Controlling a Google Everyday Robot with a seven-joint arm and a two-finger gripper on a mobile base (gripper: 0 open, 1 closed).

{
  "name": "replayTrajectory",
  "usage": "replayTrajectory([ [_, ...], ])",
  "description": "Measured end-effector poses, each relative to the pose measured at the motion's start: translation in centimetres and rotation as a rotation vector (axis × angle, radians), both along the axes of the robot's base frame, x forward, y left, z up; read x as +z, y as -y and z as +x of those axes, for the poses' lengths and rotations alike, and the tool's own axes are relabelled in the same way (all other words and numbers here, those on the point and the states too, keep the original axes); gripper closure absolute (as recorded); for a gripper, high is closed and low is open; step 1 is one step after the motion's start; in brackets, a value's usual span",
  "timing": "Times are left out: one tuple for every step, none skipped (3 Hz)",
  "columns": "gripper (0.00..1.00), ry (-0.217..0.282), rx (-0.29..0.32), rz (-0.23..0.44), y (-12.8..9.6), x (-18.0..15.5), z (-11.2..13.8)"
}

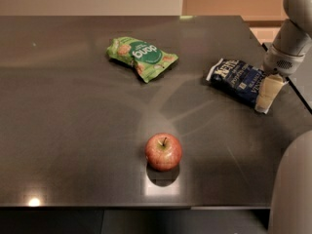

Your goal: Pick blue chip bag

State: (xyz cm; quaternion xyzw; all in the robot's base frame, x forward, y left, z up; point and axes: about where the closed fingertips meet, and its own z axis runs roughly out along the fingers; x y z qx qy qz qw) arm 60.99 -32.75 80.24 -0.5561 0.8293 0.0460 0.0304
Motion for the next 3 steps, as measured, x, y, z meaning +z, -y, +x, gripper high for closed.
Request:
replayTrajectory([
  [0.08,-0.001,-0.003,-0.001,0.12,0.06,-0.06],
  [0.07,-0.001,-0.006,-0.003,0.26,0.18,-0.1],
  [0.06,-0.001,-0.009,-0.004,0.35,0.33,-0.15],
])
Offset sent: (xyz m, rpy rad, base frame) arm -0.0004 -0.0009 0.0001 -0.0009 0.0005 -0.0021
